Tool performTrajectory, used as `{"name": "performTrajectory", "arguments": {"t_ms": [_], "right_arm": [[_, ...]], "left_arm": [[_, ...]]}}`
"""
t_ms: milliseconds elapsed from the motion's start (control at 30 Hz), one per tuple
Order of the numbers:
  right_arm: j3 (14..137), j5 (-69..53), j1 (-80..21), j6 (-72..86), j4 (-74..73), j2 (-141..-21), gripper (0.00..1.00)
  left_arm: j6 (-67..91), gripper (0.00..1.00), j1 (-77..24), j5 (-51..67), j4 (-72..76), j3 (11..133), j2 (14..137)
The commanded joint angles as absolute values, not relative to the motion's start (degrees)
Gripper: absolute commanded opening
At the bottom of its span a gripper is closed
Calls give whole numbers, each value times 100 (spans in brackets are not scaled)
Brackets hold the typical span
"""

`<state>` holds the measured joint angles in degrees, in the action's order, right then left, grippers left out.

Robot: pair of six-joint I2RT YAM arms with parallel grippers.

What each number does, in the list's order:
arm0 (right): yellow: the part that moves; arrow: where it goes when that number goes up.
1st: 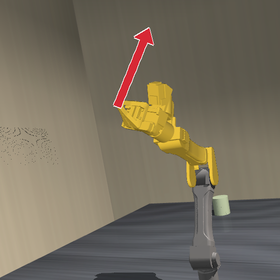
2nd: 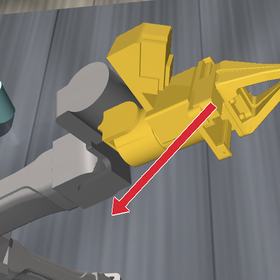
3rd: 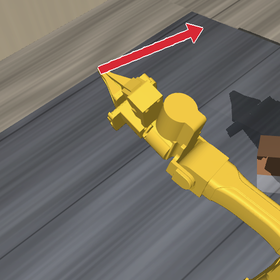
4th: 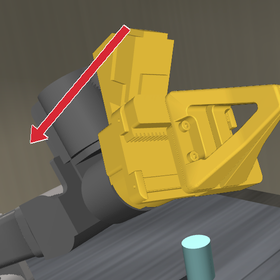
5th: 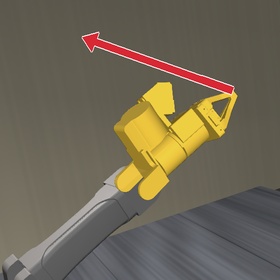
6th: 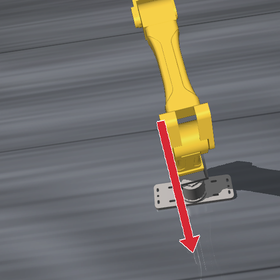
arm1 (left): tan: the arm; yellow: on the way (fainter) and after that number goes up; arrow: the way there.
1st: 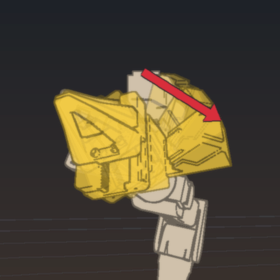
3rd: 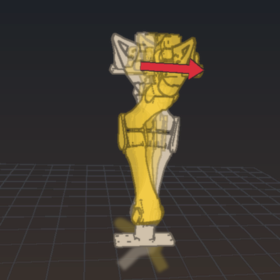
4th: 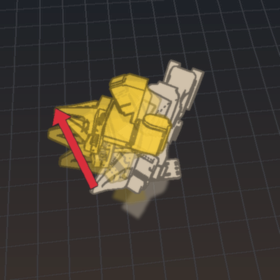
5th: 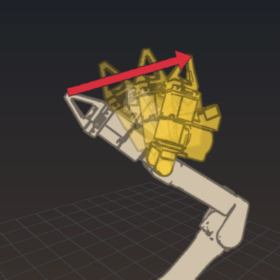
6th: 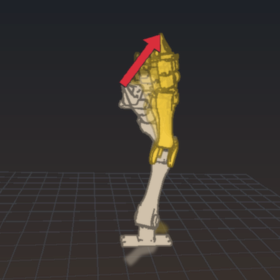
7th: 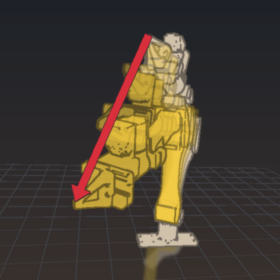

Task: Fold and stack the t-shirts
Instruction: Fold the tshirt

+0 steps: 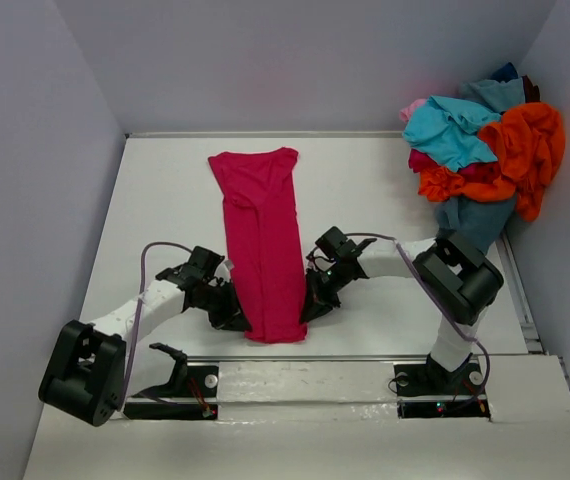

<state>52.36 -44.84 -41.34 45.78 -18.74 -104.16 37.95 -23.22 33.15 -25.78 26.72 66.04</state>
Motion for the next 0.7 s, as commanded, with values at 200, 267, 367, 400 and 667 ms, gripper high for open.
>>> {"name": "performTrajectory", "arguments": {"t_ms": [200,267,367,400,667], "right_arm": [[5510,-4122,-4210,4351,-2627,-9756,7],[5651,-4113,-4210,4316,-2663,-9869,7],[5906,-4122,-4210,4280,-2689,-10045,7],[5976,-4113,-4210,4280,-2707,-10081,7],[6871,-3920,-4210,4061,-3120,-10424,7]], "left_arm": [[3858,6,-2364,3155,-3234,3057,6205],[3815,6,-2364,3155,-3217,3164,6292],[3744,6,-2364,3138,-3147,3392,6547],[3727,6,-2364,3120,-3138,3453,6600],[3586,6,-2364,2997,-3067,4104,7136]]}}
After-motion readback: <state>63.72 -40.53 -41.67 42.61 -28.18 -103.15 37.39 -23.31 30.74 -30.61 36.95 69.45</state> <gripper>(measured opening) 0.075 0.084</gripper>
